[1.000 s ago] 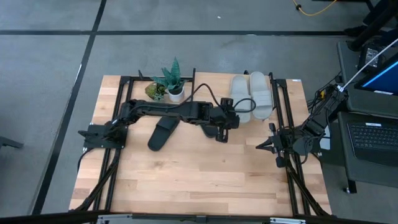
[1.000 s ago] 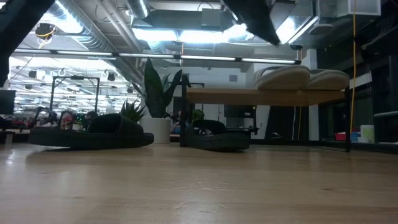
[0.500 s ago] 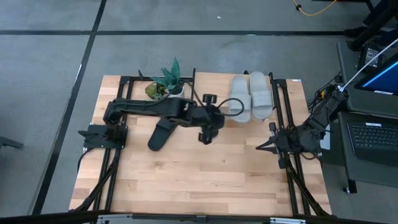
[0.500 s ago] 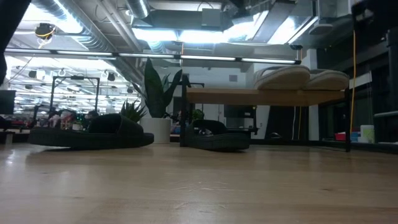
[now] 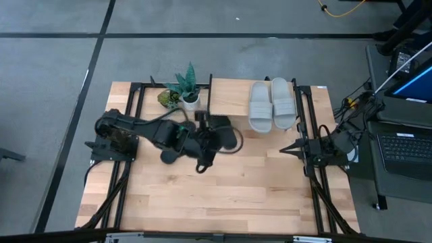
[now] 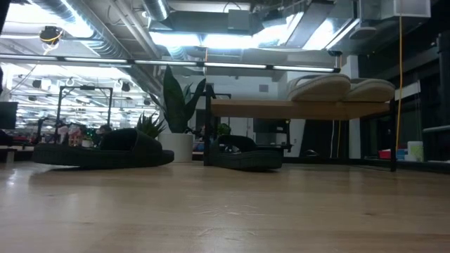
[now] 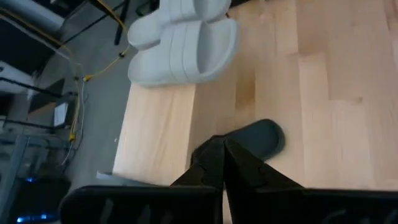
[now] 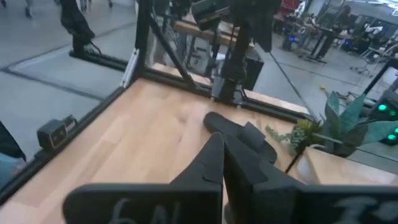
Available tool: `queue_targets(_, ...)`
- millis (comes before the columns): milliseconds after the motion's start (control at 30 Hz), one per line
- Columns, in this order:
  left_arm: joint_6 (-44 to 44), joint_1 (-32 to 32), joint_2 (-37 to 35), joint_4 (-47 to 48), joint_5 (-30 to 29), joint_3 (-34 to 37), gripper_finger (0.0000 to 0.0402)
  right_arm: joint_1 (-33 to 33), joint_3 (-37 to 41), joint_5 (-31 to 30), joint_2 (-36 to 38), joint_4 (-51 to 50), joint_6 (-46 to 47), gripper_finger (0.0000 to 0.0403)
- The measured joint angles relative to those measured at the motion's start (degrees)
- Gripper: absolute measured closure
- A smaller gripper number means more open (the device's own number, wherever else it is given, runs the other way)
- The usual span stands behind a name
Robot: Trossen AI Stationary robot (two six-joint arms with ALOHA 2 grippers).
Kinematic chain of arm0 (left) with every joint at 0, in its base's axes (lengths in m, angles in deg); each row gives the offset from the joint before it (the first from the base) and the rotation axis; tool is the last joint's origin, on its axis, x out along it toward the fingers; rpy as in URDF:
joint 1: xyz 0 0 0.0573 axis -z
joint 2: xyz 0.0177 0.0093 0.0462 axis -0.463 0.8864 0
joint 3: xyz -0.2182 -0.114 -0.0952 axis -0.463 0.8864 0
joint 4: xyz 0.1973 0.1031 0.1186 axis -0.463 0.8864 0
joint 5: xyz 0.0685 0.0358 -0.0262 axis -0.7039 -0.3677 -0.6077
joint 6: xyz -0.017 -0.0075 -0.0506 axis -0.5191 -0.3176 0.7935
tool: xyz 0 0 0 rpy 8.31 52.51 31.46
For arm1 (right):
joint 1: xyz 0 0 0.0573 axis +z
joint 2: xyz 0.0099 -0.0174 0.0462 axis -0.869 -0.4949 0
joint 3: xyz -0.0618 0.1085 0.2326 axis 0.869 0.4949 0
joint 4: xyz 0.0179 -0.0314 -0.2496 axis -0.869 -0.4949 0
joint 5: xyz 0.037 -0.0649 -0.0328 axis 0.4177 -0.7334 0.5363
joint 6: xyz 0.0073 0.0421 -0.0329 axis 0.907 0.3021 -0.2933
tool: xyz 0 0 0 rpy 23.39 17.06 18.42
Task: Pick and place slides into the shelf
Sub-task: Put the right black slipper on the shelf
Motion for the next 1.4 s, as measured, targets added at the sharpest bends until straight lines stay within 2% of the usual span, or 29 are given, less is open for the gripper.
queue_targets(200,9.0,3.5,-8.1,-3.4,-3.5,14.2,0.0401,-0.8,-7.5,0.0,-7.1,-5.8,0.2,0.0397)
queue_targets(433,10.3,6.7,-20.3,-22.5,-3.7,37.3,0.0401,-1.3,-15.5,0.1,-17.3,-10.6,0.0,0.0397)
queue_targets(633,10.0,7.4,-30.4,-38.7,-0.9,56.3,0.0401,-4.5,-21.6,0.6,-25.9,-15.0,0.0,0.0397)
queue_targets(700,9.9,7.3,-33.4,-44.9,-0.7,62.9,0.0401,-6.4,-23.3,3.8,-28.5,-16.2,0.0,0.0397)
queue_targets(800,6.6,7.2,-37.7,-55.9,3.6,72.1,0.0401,-10.2,-24.4,10.7,-32.0,-16.7,0.4,0.0397)
queue_targets(900,3.5,6.9,-41.6,-65.8,7.7,80.0,0.0401,-14.2,-24.5,15.1,-35.5,-17.1,1.8,0.0397)
queue_targets(1000,2.7,6.1,-45.0,-71.3,9.7,85.3,0.0401,-17.5,-24.5,16.7,-39.5,-15.8,1.9,0.0397)
queue_targets(1200,2.7,5.2,-52.2,-71.6,11.0,91.1,0.0401,-21.1,-24.5,16.6,-45.3,-10.2,1.3,0.0397)
queue_targets(1400,3.2,5.2,-57.4,-71.7,14.0,94.0,0.0401,-24.3,-30.1,16.1,-49.9,-17.8,4.7,0.0397)
